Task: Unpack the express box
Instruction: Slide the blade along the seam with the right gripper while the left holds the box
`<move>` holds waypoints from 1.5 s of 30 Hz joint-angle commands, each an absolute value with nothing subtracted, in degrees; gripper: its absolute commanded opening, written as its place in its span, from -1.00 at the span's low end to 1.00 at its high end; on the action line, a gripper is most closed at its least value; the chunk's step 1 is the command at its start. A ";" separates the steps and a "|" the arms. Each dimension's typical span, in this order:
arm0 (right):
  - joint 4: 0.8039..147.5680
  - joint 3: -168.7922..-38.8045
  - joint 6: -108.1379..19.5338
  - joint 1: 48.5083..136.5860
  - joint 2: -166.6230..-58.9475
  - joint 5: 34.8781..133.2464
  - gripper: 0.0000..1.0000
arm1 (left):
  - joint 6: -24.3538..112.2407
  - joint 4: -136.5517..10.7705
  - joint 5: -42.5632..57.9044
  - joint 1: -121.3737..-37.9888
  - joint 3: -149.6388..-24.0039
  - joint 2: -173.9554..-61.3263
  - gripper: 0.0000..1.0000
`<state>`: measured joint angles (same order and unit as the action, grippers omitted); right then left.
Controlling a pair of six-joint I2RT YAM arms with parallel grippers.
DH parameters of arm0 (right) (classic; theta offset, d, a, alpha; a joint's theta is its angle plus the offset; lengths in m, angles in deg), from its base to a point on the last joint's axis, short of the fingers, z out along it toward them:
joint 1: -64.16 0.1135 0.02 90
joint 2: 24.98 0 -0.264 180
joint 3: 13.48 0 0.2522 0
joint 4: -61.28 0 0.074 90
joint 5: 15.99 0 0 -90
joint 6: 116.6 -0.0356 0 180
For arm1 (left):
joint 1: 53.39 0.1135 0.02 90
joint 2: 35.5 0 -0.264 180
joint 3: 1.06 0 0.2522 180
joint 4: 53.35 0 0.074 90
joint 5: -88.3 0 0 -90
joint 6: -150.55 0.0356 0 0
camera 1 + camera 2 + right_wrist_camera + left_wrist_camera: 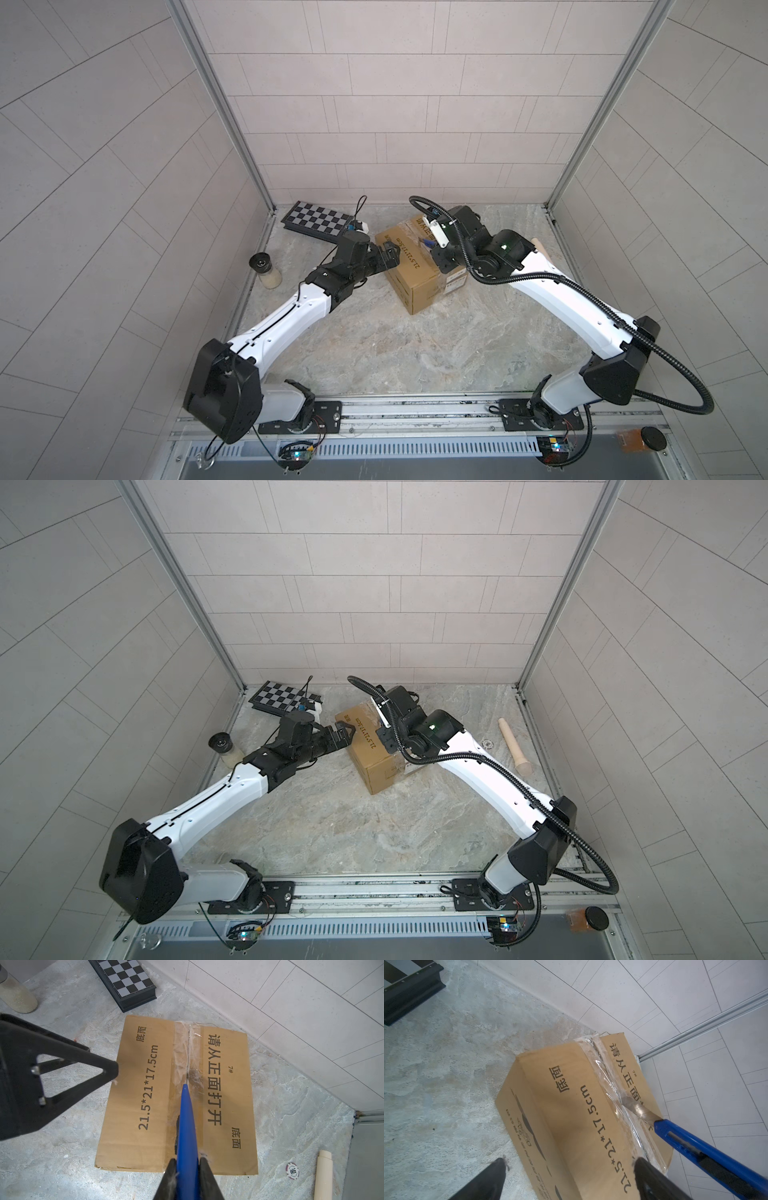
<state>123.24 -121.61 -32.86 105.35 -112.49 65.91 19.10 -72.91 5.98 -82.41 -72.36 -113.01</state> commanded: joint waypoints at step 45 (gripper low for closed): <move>127.07 -120.18 -29.98 107.53 -114.55 63.12 -1.00 | 17.82 -76.63 3.06 -82.57 -72.69 -122.85 0.98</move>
<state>124.27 -121.57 -30.24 107.19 -114.19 61.93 16.87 -71.62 4.43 -82.71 -74.35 -122.02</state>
